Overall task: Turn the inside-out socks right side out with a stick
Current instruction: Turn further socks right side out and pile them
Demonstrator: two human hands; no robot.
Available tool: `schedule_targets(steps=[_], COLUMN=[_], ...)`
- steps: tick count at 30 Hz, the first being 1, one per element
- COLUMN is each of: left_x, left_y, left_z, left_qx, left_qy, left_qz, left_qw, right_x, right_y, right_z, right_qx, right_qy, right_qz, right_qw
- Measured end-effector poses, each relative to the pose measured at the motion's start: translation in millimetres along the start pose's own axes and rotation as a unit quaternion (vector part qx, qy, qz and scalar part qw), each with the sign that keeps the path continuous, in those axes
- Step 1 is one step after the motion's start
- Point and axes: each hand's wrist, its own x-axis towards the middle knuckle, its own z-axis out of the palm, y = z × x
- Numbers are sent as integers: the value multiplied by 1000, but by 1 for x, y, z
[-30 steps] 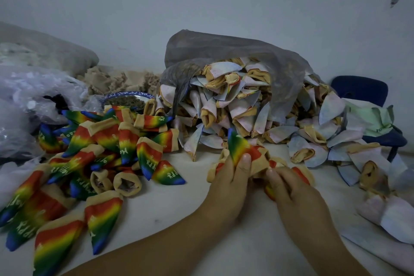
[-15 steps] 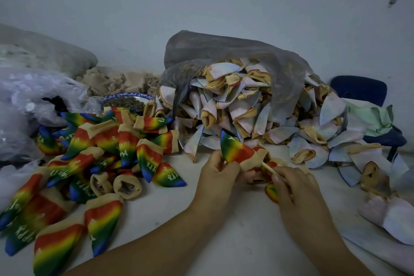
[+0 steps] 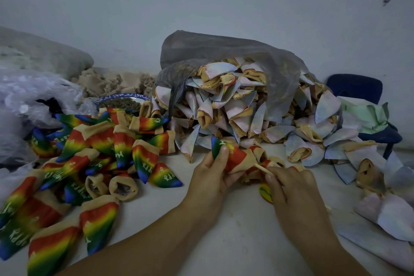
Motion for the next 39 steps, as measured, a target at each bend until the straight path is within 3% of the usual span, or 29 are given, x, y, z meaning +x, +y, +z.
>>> schedule_targets(steps=[5, 10, 18, 26, 32, 35, 39], left_x=[0, -7, -5, -4, -8, -9, -9], left_y=[5, 1, 1, -1, -3, -2, -2], left_z=[0, 3, 4, 0, 1, 4, 11], left_qx=[-13, 28, 92, 236, 325, 362, 383], left_qy=[1, -35, -75, -19, 4, 5, -2], left_qz=[16, -17, 8, 43, 13, 12, 26], left_qw=[1000, 999, 993, 971, 946, 932, 924], right_x=[-3, -5, -5, 7, 7, 3, -6], right_y=[-1, -6, -8, -7, -10, -14, -22], right_z=[-2, -2, -6, -17, -22, -18, -8], right_qx=[-20, -19, 5, -34, -47, -34, -5], right_qy=[-71, -51, -34, -33, -66, -57, -71], right_qz=[30, 16, 8, -40, -92, -62, 49], right_qw=[997, 998, 999, 998, 992, 996, 996])
